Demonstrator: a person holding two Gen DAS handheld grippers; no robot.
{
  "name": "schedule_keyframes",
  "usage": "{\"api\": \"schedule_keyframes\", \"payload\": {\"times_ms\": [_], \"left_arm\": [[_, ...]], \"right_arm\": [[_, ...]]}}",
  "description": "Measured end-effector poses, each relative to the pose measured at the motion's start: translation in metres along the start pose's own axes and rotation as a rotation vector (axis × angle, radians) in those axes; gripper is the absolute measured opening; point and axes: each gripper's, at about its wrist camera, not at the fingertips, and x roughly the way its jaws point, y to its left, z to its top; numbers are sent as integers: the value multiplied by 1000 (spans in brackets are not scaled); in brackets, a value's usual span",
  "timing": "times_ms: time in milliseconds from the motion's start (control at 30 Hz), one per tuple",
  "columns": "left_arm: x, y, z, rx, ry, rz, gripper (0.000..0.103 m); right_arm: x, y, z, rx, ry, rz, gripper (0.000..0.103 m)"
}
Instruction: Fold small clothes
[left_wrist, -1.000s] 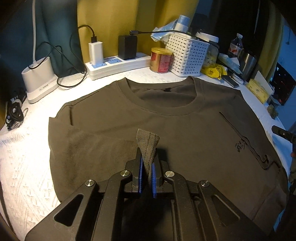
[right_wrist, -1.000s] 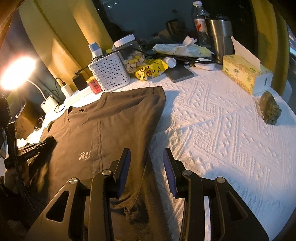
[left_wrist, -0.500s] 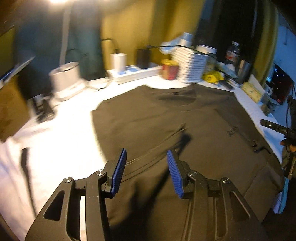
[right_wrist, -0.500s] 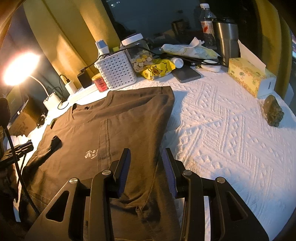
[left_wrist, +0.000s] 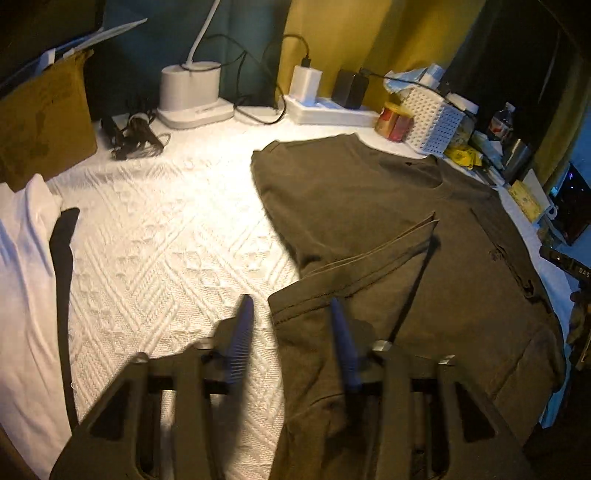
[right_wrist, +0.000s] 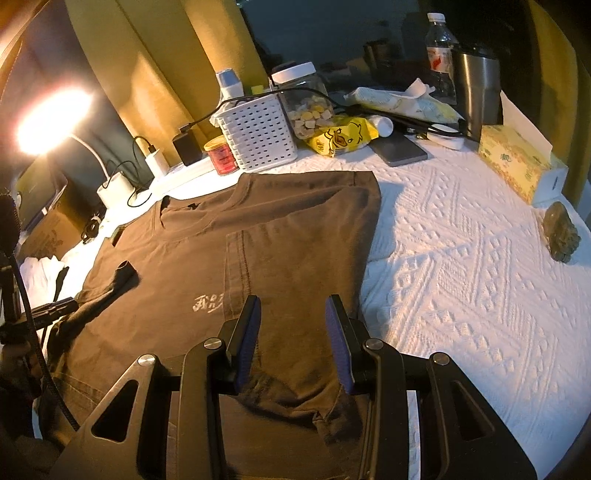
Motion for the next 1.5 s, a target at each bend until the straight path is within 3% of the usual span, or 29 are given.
{"api": "schedule_keyframes", "payload": {"times_ms": [33, 67, 133, 433, 600, 733, 833, 900, 933, 967, 1100, 1200, 1367, 1500], "left_arm": [[-3, -3, 0, 15, -11, 0, 15], [-7, -7, 0, 37, -28, 7, 14], [-11, -14, 0, 70, -45, 1, 2], [-29, -50, -3, 179, -70, -57, 2], [-14, -81, -18, 311, 33, -102, 2], [-6, -92, -23, 351, 93, -117, 4], [-7, -97, -19, 370, 89, -109, 10], [-10, -98, -12, 362, 65, -119, 30], [-11, -99, -8, 352, 51, -122, 50], [-11, -99, -1, 335, 31, -126, 62], [2, -100, 13, 315, 27, -151, 63], [24, -105, 17, 318, 82, -173, 63], [36, -125, 4, 373, 155, -234, 63], [26, -134, -7, 399, 169, -261, 63]], "right_arm": [[0, 1, 0, -1, 0, -1, 39], [-1, 1, 0, -1, 0, -2, 39], [-1, 2, 0, 0, 0, -2, 39], [-7, 1, -1, -1, -9, -1, 39], [-9, -4, -4, 13, -7, 1, 39], [-10, -9, -8, 19, -9, -4, 39], [-11, -13, -11, 27, -9, -5, 39], [-12, -16, -11, 33, -12, -7, 39], [-12, -17, -10, 35, -13, -6, 39], [-13, -18, -10, 36, -16, -5, 39], [-14, -20, -10, 39, -21, 0, 39], [-13, -24, -12, 49, -18, -1, 39], [-12, -29, -14, 60, -14, -4, 39], [-10, -30, -17, 53, 3, -2, 39]]}}
